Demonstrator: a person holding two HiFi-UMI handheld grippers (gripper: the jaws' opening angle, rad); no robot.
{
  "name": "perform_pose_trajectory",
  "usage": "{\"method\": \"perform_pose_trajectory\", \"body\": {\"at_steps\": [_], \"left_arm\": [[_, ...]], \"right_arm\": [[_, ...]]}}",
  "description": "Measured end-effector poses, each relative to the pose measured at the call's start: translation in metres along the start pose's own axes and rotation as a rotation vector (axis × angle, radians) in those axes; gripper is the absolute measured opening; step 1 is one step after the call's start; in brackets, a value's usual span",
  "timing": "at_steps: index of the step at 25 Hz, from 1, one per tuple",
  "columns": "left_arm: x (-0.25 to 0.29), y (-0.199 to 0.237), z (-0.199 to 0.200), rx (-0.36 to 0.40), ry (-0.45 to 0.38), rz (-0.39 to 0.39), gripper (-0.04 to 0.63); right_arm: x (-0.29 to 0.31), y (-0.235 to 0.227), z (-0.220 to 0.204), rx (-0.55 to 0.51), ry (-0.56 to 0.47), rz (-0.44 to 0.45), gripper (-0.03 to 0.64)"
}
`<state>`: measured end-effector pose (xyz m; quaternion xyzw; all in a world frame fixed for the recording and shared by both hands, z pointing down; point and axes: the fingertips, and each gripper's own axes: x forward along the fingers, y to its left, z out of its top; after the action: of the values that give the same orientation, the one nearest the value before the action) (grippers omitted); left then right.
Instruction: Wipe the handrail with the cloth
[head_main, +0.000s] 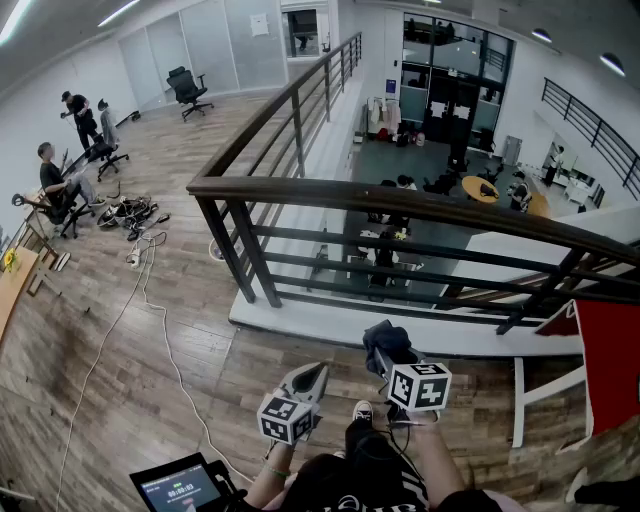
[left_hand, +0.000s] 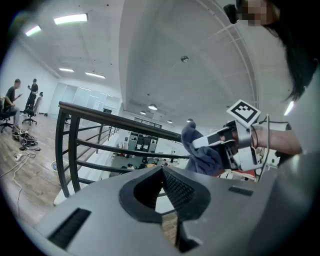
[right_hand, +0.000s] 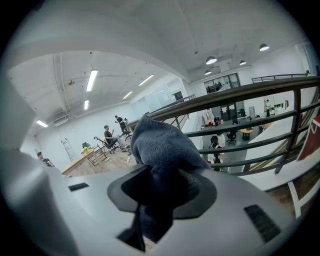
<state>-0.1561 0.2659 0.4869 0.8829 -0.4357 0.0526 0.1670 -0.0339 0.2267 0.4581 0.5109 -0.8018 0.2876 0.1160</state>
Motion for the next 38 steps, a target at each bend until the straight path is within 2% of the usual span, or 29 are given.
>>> {"method": "perform_pose_trajectory", "body": {"at_steps": [3, 8, 16, 22, 28, 38], "left_arm": [[0.019, 0.009, 0.012, 0.002, -0.004, 0.011, 0.000], [0.073, 0.044, 0.037, -0.009, -0.060, 0.024, 0.001], [0.158, 0.069, 0.086, 0.031, -0.058, 0.061, 0.000], [0.194, 0.099, 0.085, 0.035, -0.052, 0.121, 0.000], [0.219, 0.149, 0.083, 0.011, -0.030, 0.151, 0.000], [0.240, 0.232, 0.117, 0.047, -0.008, 0.100, 0.000]], "right_arm": [[0.016, -0.015, 0.026, 0.003, -0.005, 0.005, 0.109], [0.073, -0.052, 0.068, 0.018, 0.002, 0.009, 0.109], [0.139, -0.096, 0.148, -0.004, -0.003, 0.058, 0.109], [0.188, -0.110, 0.193, -0.031, -0.012, 0.099, 0.109], [0.238, -0.097, 0.234, -0.038, -0.027, 0.126, 0.109], [0.310, -0.045, 0.290, -0.034, -0.062, 0.132, 0.109]]}}
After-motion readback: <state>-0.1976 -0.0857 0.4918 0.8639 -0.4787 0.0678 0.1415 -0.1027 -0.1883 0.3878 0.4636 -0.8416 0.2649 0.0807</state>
